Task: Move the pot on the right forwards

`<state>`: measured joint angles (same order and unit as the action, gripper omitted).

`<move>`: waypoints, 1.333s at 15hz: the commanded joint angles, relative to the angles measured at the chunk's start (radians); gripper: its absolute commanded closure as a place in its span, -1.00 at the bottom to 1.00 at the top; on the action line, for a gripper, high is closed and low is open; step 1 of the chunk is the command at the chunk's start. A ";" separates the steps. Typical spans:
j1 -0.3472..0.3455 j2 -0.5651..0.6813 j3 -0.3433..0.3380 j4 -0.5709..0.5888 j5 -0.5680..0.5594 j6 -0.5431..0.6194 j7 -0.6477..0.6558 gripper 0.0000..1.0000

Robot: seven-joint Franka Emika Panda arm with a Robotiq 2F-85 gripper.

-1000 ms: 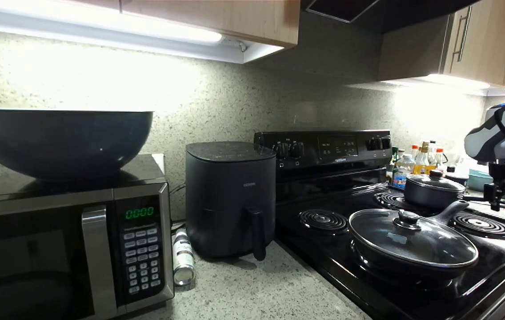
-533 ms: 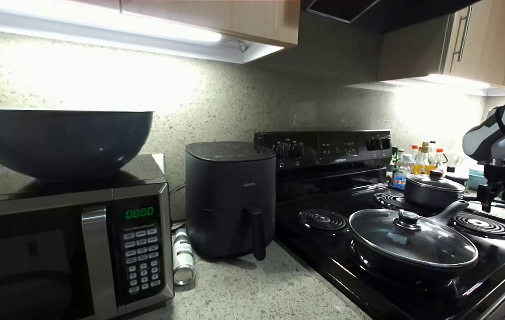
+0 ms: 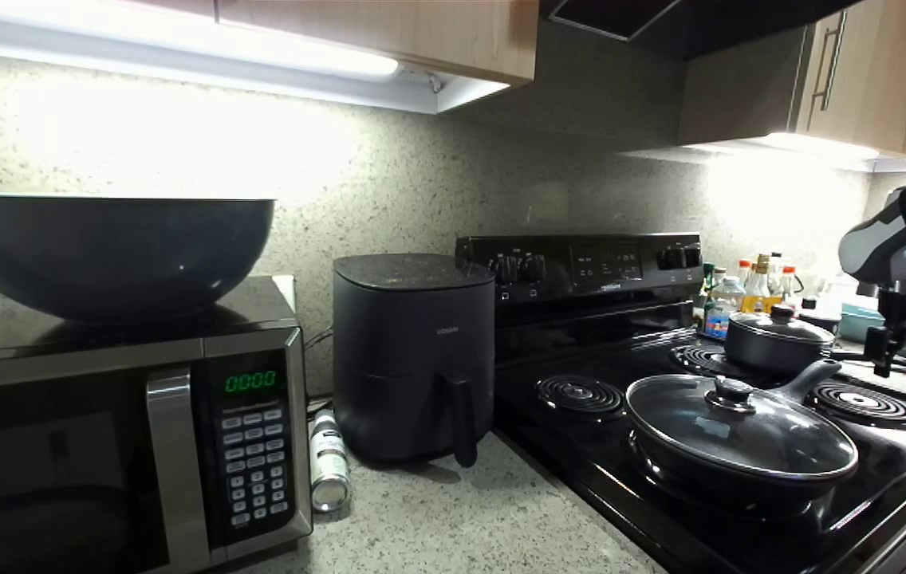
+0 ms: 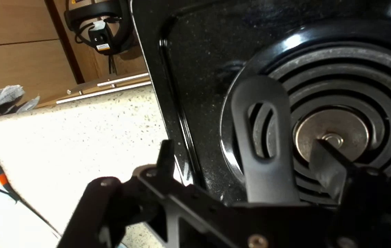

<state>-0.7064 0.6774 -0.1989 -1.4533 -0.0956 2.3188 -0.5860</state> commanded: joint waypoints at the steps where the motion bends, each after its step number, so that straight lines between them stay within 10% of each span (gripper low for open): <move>1: -0.045 -0.017 0.042 0.005 0.039 -0.026 -0.072 -1.00; 2: -0.051 -0.015 0.049 0.009 0.046 -0.030 -0.084 -0.50; 12: -0.062 -0.020 0.067 0.004 0.053 -0.002 -0.115 0.71; 20: -0.035 -0.080 0.009 -0.144 -0.016 0.076 -0.074 0.98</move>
<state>-0.7506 0.6750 -0.1553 -1.4704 -0.0746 2.3310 -0.6793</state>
